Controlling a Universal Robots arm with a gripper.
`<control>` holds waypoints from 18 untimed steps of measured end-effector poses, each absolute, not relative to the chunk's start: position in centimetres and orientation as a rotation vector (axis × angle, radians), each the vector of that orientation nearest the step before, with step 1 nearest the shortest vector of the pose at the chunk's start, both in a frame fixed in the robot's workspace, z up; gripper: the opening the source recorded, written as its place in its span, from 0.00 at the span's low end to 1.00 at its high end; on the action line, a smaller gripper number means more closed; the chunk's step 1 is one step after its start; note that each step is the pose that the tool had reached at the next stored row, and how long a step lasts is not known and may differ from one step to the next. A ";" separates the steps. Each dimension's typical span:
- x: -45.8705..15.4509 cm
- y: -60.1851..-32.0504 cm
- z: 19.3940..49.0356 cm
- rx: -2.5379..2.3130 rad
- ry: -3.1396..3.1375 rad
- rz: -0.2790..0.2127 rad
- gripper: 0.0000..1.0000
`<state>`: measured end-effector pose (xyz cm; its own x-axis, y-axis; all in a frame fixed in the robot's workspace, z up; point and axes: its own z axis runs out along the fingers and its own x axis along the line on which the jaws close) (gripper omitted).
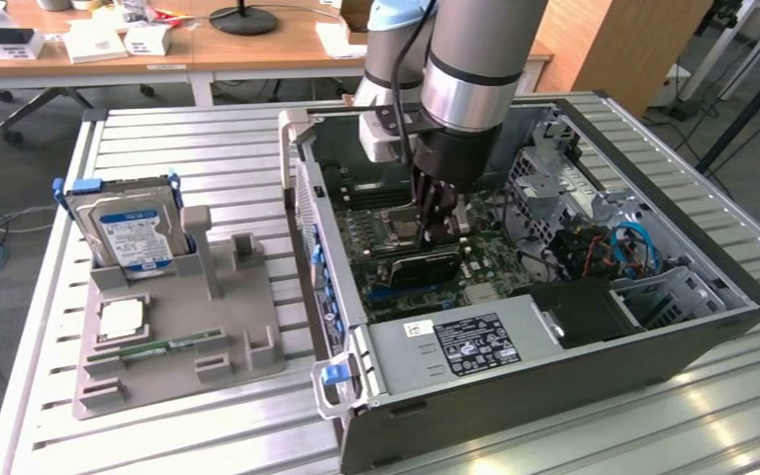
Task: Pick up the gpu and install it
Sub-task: 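Press down on the gpu until it lock into place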
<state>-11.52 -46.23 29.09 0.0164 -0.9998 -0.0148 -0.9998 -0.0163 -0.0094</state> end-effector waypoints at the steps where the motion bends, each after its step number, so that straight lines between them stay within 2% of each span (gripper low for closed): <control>1: -11.5 -46.2 29.1 -2.227 2.191 0.006 0.10; 18: -11.9 -45.6 28.6 -2.227 2.191 0.006 0.10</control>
<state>-11.90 -45.58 28.55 0.0164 -0.9998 -0.0148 -0.9998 -0.0162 -0.0094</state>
